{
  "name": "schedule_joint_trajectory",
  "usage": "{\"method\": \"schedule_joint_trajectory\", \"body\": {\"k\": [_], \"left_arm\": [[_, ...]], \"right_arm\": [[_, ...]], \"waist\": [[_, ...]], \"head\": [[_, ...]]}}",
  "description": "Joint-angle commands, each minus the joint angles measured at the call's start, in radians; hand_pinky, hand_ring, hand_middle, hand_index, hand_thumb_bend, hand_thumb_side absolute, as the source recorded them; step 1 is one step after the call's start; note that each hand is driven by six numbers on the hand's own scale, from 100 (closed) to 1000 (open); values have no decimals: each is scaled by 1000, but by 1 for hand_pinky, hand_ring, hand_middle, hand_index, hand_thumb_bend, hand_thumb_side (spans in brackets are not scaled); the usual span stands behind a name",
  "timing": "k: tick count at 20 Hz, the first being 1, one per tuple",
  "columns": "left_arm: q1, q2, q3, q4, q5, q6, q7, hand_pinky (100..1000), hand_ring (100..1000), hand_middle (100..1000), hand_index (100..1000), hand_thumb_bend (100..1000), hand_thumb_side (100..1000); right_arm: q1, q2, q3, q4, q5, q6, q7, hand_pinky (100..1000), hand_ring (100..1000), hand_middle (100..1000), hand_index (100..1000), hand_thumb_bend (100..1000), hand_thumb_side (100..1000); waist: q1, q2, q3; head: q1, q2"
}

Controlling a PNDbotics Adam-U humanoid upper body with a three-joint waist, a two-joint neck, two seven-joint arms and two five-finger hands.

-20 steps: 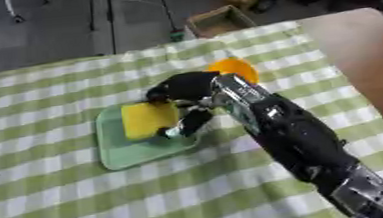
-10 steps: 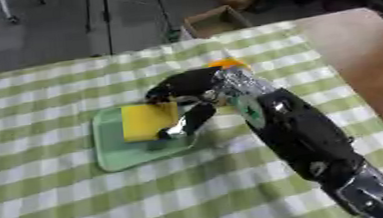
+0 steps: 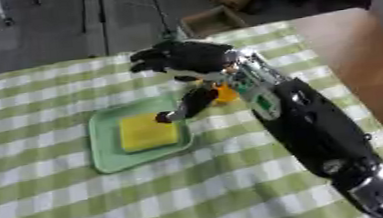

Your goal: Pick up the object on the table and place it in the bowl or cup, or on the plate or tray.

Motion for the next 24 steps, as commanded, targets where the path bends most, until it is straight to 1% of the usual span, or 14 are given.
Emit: {"method": "schedule_joint_trajectory", "body": {"k": [1,2,3,6,7,8,11,15,19,20,21,22,23,24], "left_arm": [[-1,22,9,-20,-4,2,5,567,757,785,849,220,914],[0,21,11,-20,-6,2,6,567,757,785,849,220,914],[1,21,12,-20,-7,2,7,565,756,785,849,220,915],[3,18,13,-20,-10,4,8,563,755,784,849,219,916],[4,17,13,-20,-11,4,8,562,755,784,849,218,917],[4,16,13,-20,-12,4,9,562,755,784,848,218,917],[6,14,13,-20,-14,4,9,561,754,784,848,217,917],[9,11,10,-20,-15,4,7,560,754,783,848,215,918],[13,8,9,-20,-13,4,7,559,754,783,847,216,918],[12,6,8,-20,-12,4,7,557,753,782,847,216,919],[12,5,7,-20,-11,5,6,557,753,782,847,216,920],[12,4,5,-20,-10,5,5,555,752,782,846,215,920],[13,4,4,-20,-9,6,4,553,750,780,846,216,921],[14,3,4,-20,-8,6,4,553,750,780,845,216,921]], "right_arm": [[10,-52,0,-89,-79,37,-40,946,870,962,1000,336,491],[27,-62,7,-111,-120,34,-28,946,870,962,1000,336,491],[42,-73,12,-134,-162,32,-9,912,825,939,1000,315,460],[99,-104,21,-235,-275,25,27,894,801,921,1000,301,438],[116,-112,20,-269,-301,32,33,877,781,905,993,311,405],[136,-118,15,-306,-324,41,26,859,759,887,982,307,377],[178,-133,7,-384,-369,80,-13,838,732,860,970,284,377],[201,-138,-6,-413,-393,122,-31,831,722,853,972,251,379],[222,-135,-22,-425,-413,152,-43,817,705,841,972,224,365],[232,-132,-31,-434,-428,160,-63,789,674,813,967,224,338],[242,-132,-37,-445,-444,169,-86,787,672,811,967,222,336],[255,-129,-45,-457,-465,178,-112,772,660,802,970,166,348],[268,-127,-51,-471,-491,187,-137,760,643,794,977,100,408],[289,-117,-50,-482,-546,192,-152,752,638,791,981,100,439]], "waist": [[-10,-121,-6],[-10,-120,-10],[-10,-119,-14],[-9,-114,-27],[-7,-112,-30],[-5,-110,-33],[0,-106,-38],[9,-104,-45],[11,-105,-42],[12,-104,-43],[12,-103,-44],[14,-101,-45],[14,-100,-44],[14,-99,-44]], "head": [[10,-9],[13,-9],[14,-10],[24,-13],[27,-14],[30,-13],[35,-14],[37,-11],[37,-16],[38,-17],[38,-17],[41,-17],[42,-17],[43,-19]]}}
